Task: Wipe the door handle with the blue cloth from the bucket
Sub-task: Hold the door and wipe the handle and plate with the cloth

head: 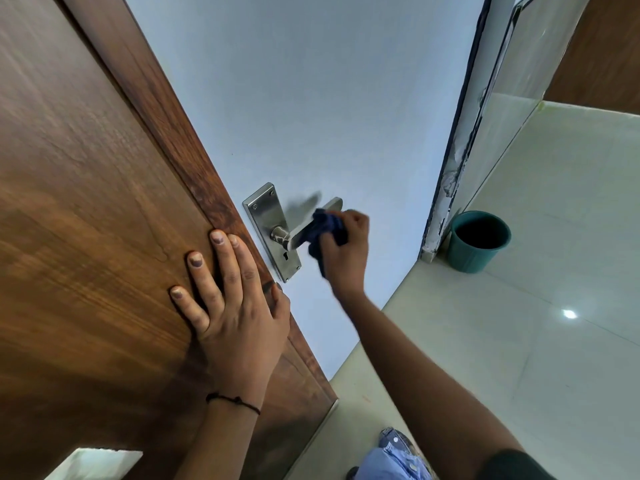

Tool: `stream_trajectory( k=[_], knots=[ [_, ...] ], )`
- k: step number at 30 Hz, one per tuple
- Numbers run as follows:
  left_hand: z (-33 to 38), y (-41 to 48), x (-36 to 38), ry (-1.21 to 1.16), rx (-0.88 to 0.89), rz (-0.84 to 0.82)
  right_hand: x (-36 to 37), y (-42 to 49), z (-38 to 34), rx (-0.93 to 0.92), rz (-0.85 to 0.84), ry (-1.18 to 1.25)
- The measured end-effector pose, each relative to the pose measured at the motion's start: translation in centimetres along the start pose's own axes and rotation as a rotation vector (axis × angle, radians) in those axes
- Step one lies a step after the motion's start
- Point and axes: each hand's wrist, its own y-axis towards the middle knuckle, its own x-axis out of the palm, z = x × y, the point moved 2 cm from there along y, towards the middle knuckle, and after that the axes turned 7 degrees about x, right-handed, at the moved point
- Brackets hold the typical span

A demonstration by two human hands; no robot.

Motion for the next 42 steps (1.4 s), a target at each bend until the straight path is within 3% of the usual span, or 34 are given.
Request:
stream_trajectory(
  k=[4,8,16,19,23,26,31,35,37,42],
  knots=[
    [0.1,0.0,0.2,0.014,-0.008,0.011,-1.6,4.3,-1.2,0.065,0.034,-0.070],
    [0.1,0.0,0.4,0.021,-0.007,0.023,-0.5,2.3,-0.9,0.047,0.011,-0.080],
    [0.0,0.0,0.5,0.004,-0.009,0.017,1.3,-4.9,-0.7,-0.104,-0.300,-0.251],
    [0.0,0.0,0.5,0.026,0.001,-0.002,0.8,-4.5,-1.9,-0.205,-0.272,-0.282],
    [0.1,0.0,0.4,0.042,0.012,-0.003,1.5,-3.0,-2.1,-0.575,-0.194,-0.799],
    [0.0,-0.1,0.5,0.041,0.011,0.017,1.5,-1.1,-1.4,-0.651,-0.138,-1.037],
    [-0.1,-0.1,0.5,0.030,-0.003,0.021,-0.3,3.9,-1.8,-0.536,-0.060,-1.076],
    [0.5,0.1,0.4,-0.020,-0.056,0.003,-2.1,7.1,-1.7,-0.294,-0.098,-1.076],
    [1.4,0.6,0.3,-0.076,-0.105,-0.009,-3.4,7.6,-1.5,-0.071,-0.152,-0.896],
    [6.2,3.6,0.8,-0.491,-0.037,0.052,-9.2,7.3,-0.9,0.558,-0.174,-0.065]
  ],
)
